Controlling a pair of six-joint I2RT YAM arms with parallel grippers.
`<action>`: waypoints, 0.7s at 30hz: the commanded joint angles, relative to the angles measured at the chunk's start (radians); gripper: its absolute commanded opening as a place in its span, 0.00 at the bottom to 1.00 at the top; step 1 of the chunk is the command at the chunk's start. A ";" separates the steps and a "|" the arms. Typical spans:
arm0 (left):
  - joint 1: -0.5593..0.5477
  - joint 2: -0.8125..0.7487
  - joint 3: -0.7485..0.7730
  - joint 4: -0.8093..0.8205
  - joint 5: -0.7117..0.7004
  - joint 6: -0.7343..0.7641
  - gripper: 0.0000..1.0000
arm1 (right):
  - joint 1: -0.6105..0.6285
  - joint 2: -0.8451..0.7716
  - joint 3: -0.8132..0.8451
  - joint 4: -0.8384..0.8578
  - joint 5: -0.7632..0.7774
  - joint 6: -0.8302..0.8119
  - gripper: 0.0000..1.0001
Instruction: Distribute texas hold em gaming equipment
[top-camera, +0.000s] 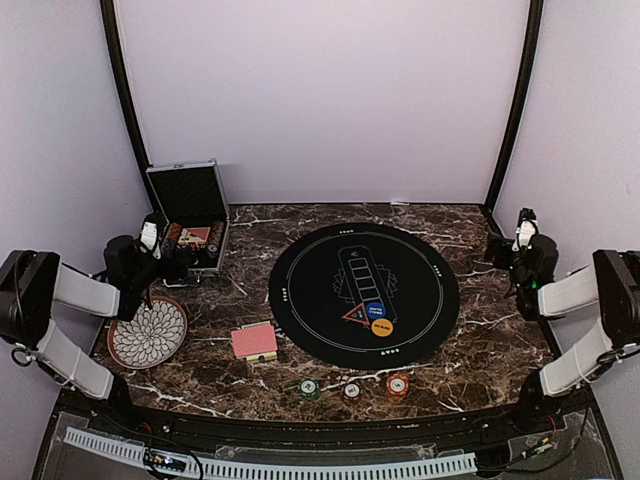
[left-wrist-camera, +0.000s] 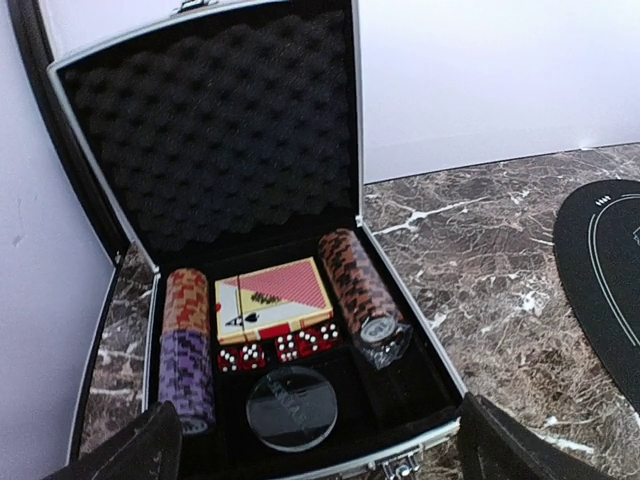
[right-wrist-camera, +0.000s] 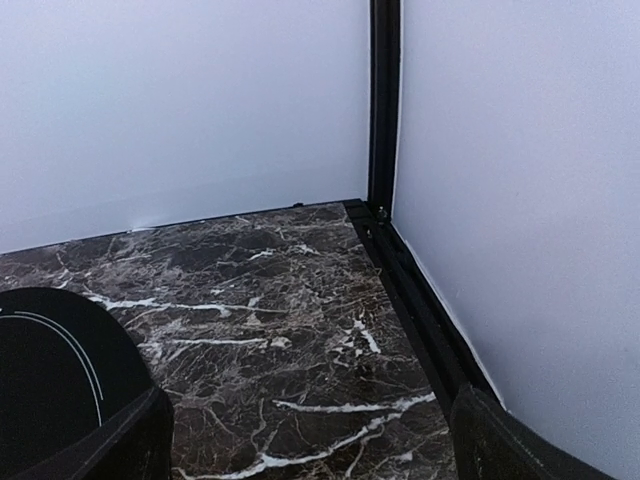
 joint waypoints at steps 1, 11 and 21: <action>0.006 -0.097 0.147 -0.361 0.090 0.105 0.99 | 0.004 -0.113 0.144 -0.241 0.058 0.054 0.99; 0.006 -0.235 0.358 -0.874 0.059 0.128 0.99 | 0.000 -0.183 0.285 -0.482 -0.089 0.436 0.99; 0.006 -0.359 0.528 -1.279 0.125 0.128 0.99 | 0.217 -0.049 0.620 -0.969 -0.205 0.228 0.99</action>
